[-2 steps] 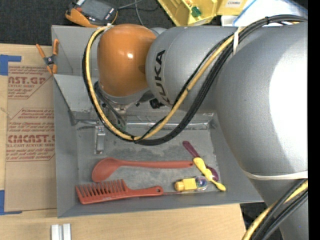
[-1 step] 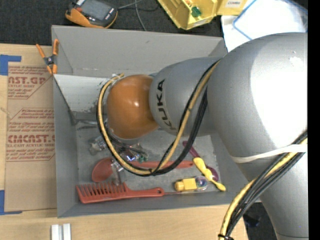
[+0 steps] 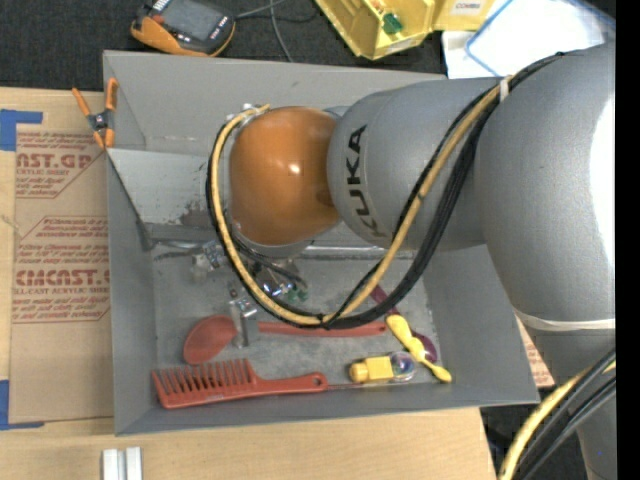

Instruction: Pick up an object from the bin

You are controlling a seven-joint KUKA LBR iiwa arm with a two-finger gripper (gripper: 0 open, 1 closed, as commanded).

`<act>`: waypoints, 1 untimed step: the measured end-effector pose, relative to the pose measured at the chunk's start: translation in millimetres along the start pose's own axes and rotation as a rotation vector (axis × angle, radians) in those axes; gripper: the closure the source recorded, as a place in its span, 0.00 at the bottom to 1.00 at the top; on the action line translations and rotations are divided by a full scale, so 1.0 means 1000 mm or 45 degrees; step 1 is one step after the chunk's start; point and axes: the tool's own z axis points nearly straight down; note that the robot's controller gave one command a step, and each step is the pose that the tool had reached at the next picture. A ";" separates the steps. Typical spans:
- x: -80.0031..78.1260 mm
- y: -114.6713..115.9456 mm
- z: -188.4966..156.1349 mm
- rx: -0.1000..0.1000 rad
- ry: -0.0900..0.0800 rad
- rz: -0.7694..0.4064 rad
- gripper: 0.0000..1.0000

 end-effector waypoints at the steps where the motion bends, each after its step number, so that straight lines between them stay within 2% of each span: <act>1: 0.014 -0.021 0.048 -0.007 0.025 -0.056 0.00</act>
Offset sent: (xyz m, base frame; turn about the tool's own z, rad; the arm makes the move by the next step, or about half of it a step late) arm -0.0088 0.0002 -0.0773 -0.2774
